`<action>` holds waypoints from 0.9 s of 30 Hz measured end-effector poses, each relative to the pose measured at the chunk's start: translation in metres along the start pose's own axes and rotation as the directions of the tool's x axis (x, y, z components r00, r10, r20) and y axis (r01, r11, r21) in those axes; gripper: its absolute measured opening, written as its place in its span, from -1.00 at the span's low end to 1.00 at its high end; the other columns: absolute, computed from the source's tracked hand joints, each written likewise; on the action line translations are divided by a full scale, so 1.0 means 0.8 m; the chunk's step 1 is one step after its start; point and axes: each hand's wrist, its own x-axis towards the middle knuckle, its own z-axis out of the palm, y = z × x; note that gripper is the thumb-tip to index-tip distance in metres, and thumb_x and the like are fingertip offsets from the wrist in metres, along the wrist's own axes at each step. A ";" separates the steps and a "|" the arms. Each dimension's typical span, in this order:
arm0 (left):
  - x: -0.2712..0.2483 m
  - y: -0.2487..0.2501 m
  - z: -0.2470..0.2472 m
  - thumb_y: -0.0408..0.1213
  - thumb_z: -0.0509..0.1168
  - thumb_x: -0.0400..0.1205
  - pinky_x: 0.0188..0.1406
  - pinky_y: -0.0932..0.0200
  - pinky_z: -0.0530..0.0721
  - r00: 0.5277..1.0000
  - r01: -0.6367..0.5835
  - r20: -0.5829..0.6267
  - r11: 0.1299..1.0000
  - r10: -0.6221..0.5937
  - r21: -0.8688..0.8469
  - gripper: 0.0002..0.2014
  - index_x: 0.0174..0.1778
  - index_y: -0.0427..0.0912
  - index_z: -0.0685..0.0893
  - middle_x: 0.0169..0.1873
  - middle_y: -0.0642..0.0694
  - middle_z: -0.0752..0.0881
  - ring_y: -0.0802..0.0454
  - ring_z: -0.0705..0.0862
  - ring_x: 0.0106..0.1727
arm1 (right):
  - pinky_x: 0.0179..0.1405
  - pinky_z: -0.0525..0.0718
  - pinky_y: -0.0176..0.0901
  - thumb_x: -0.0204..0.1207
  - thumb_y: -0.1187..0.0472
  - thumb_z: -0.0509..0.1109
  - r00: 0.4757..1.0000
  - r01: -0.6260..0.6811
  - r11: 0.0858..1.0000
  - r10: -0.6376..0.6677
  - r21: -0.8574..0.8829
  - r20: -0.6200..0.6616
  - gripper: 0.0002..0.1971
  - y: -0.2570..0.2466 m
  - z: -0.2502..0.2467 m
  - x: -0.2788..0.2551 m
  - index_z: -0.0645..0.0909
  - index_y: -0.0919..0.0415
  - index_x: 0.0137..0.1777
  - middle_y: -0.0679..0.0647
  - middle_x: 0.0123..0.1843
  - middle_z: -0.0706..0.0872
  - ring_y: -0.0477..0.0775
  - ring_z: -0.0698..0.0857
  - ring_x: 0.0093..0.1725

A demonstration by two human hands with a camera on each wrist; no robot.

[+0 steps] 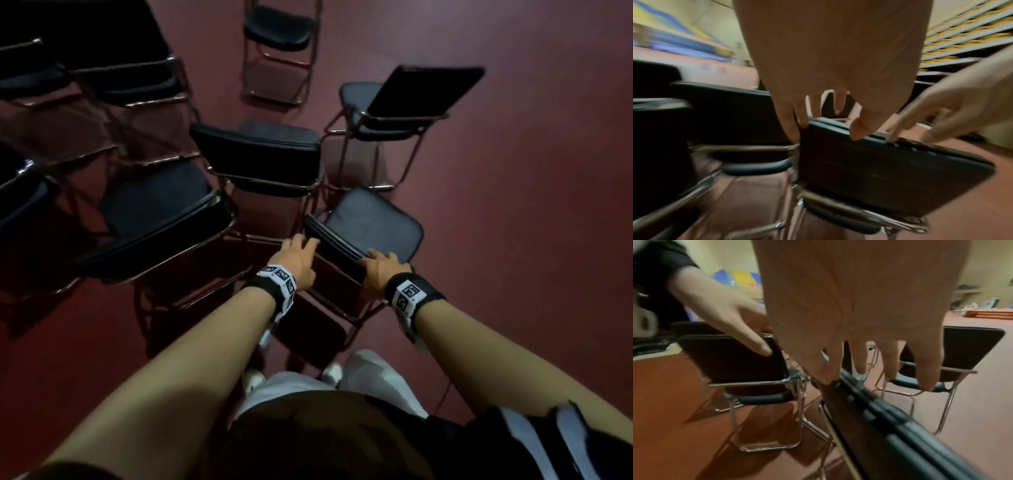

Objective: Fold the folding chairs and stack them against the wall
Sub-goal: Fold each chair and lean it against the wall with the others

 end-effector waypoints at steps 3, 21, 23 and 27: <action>0.045 0.036 -0.006 -0.14 0.47 0.47 0.52 -0.26 0.45 0.993 -0.103 -0.035 0.981 0.110 0.166 -0.05 0.73 0.09 0.08 0.67 -0.23 0.11 -0.30 0.17 0.65 | 0.39 0.41 0.42 0.60 -0.01 0.31 0.999 -0.011 1.000 0.011 -0.006 0.030 -0.25 0.020 -0.002 0.024 0.03 -0.04 0.72 0.06 0.68 0.29 0.34 0.34 0.57; 0.304 0.174 -0.078 -0.12 0.45 0.41 0.49 -0.15 0.21 0.974 -0.197 0.186 0.893 0.131 0.403 -0.56 0.24 0.11 0.66 0.12 0.02 0.71 -0.13 0.59 0.29 | -0.05 0.78 -0.01 0.30 -0.24 0.50 0.907 0.348 0.930 -0.366 0.116 0.211 -0.49 0.219 -0.128 0.214 0.69 0.07 0.14 0.12 -0.01 0.80 0.18 0.77 -0.08; 0.345 0.199 -0.075 -0.13 0.42 0.33 0.52 -0.17 0.18 0.978 -0.189 0.160 0.898 0.136 0.397 -0.50 0.24 0.05 0.64 0.14 -0.07 0.67 -0.20 0.56 0.27 | 0.06 0.75 -0.01 0.37 -0.19 0.48 0.932 0.266 0.939 -0.308 0.215 0.192 -0.50 0.249 -0.130 0.244 0.65 0.06 0.23 0.13 0.09 0.79 0.19 0.76 0.01; 0.419 0.231 -0.087 -0.04 0.28 0.23 0.54 -0.20 0.17 0.984 -0.172 0.107 0.907 0.141 0.384 -0.42 0.22 0.01 0.67 0.16 -0.11 0.67 -0.25 0.53 0.27 | 0.11 0.70 0.00 0.44 -0.23 0.48 0.976 0.132 0.940 -0.178 0.314 0.123 -0.41 0.286 -0.139 0.289 0.52 0.11 0.34 0.16 0.21 0.75 0.23 0.74 0.13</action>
